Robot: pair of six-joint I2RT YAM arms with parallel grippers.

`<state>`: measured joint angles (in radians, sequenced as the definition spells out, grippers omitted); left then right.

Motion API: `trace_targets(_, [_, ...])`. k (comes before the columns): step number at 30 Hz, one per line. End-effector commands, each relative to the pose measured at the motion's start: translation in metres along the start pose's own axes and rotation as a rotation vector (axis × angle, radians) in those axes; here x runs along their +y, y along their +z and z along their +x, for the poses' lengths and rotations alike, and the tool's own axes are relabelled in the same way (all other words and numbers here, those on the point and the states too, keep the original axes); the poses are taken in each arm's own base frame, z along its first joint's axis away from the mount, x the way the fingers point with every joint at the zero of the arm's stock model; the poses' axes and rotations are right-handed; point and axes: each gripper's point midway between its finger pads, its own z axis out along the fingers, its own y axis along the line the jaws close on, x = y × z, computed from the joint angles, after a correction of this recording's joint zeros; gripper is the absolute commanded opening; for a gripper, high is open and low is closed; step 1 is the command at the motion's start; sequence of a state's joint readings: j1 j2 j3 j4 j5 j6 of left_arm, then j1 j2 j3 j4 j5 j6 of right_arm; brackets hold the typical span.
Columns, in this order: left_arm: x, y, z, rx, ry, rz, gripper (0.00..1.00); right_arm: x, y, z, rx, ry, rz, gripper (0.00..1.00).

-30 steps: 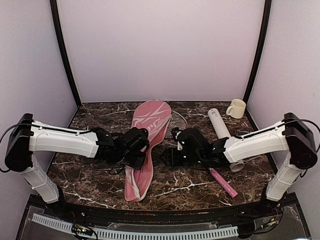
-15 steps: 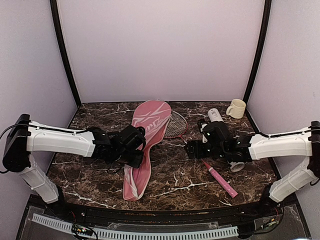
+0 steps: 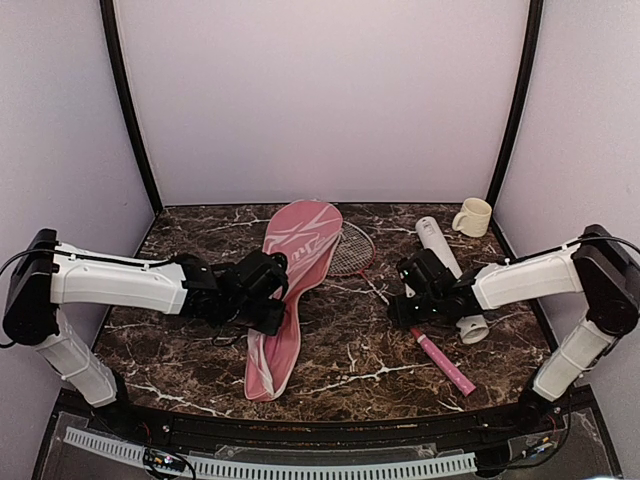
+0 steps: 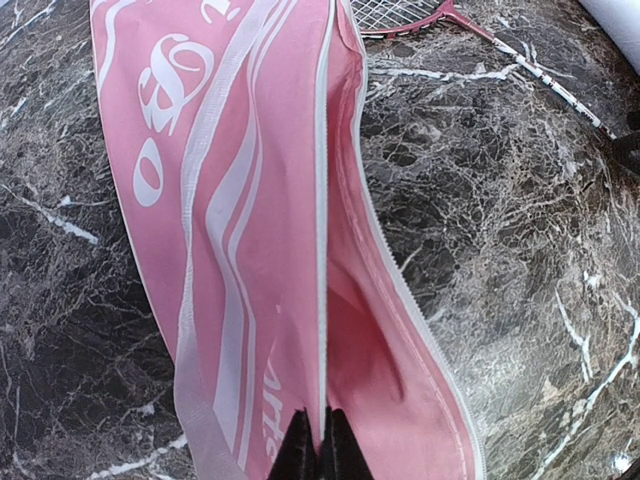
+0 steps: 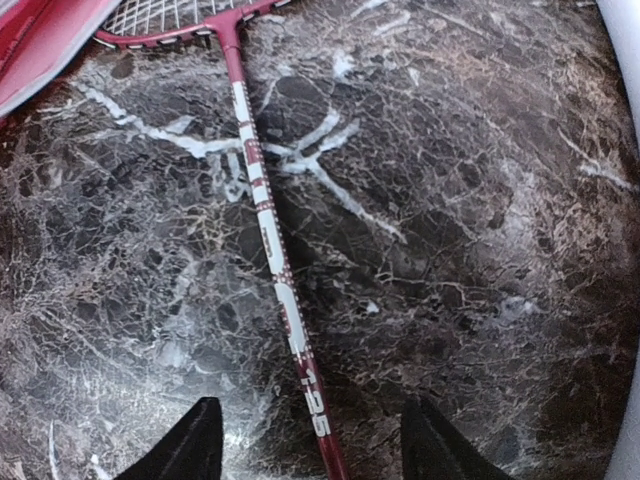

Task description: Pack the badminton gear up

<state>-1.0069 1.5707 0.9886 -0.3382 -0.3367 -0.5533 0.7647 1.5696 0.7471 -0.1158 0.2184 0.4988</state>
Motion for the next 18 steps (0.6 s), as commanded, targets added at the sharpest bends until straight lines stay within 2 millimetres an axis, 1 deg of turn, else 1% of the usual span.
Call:
trace_targets(1, [0.002, -0.011, -0.008, -0.038, -0.024, 0.021, 0.00, 0.003, 0.009, -0.012, -0.009, -0.035, 0.018, 0.53])
trace_targets(4, [0.002, -0.012, -0.008, -0.040, -0.023, 0.022, 0.00, 0.002, 0.017, -0.010, 0.007, -0.050, 0.034, 0.42])
trace_targets(9, [0.003, -0.012, -0.007, -0.038, -0.021, 0.020, 0.00, 0.002, 0.025, -0.010, 0.015, -0.060, 0.049, 0.27])
trace_targets(16, [0.004, -0.010, -0.006, -0.036, -0.015, 0.013, 0.00, 0.004, 0.033, -0.005, 0.021, -0.065, 0.031, 0.15])
trace_targets(18, [0.006, -0.009, -0.005, -0.035, -0.014, 0.004, 0.00, 0.007, 0.032, -0.005, 0.016, -0.073, 0.012, 0.10])
